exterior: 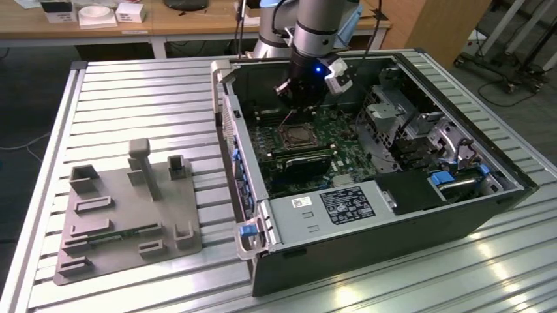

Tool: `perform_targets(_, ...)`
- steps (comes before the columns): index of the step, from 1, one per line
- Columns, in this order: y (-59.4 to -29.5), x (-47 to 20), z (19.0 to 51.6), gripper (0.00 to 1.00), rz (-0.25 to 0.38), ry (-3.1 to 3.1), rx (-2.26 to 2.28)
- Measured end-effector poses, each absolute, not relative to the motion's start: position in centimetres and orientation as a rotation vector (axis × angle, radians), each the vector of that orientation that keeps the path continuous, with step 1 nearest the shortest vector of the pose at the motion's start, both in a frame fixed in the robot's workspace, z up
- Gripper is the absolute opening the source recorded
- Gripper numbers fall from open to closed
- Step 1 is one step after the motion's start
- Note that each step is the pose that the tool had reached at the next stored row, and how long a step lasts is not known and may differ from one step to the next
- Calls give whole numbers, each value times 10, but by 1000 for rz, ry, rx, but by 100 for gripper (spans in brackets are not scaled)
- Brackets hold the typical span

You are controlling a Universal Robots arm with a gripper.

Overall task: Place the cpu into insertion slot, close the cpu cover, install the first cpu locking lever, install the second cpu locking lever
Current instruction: 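Install the first cpu locking lever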

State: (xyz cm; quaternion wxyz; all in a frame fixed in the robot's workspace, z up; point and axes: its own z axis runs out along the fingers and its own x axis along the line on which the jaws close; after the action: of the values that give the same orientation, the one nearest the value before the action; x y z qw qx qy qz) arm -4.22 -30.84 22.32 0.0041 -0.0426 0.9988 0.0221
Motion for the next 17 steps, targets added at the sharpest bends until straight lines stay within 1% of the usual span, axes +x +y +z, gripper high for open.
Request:
perform_targets(11, -320, -42, 223, 11, 68, 3130, -124)
perform_targets(17, -321, -56, 223, 11, 73, 3128, -124)
